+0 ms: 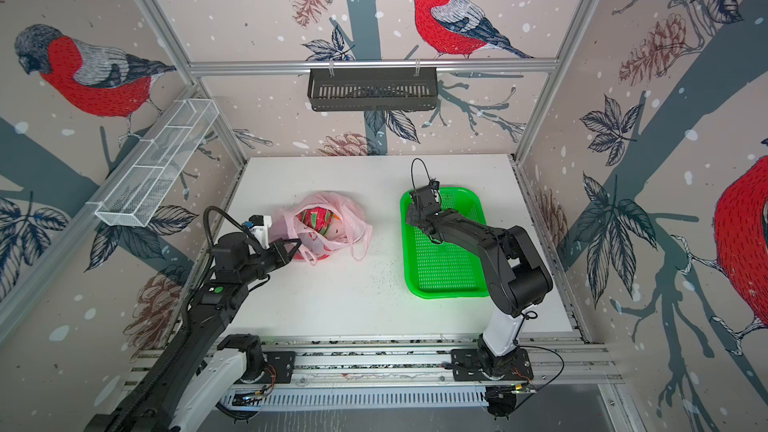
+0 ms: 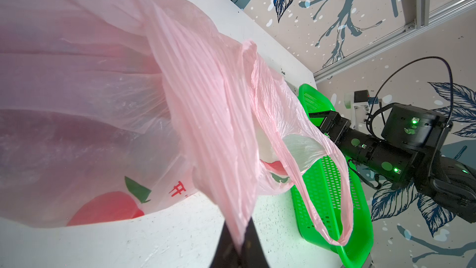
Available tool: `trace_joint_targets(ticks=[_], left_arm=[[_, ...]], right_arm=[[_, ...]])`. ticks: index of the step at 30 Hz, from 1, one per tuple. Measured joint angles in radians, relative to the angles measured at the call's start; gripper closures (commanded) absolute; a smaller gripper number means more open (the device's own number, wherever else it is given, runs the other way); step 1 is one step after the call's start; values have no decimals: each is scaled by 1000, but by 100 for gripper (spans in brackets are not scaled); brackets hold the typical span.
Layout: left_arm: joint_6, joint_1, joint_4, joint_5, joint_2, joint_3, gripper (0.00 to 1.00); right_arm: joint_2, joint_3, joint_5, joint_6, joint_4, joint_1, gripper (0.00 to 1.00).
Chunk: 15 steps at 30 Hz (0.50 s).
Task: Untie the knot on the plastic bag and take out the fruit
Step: 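Lower the yellow fruit into the green basket and open the right gripper, then move the right gripper back from the basket to the bag opening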
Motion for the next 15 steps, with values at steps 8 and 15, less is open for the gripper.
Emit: trace_joint_targets(ticks=[8,15], left_arm=[[0,0,0,2,2,-4,100],[-2,0,0,4,3,-6,100]], right_arm=[[-28,-16,16,1,-13,8,9],[-68,-32,26,19,-33,25,11]])
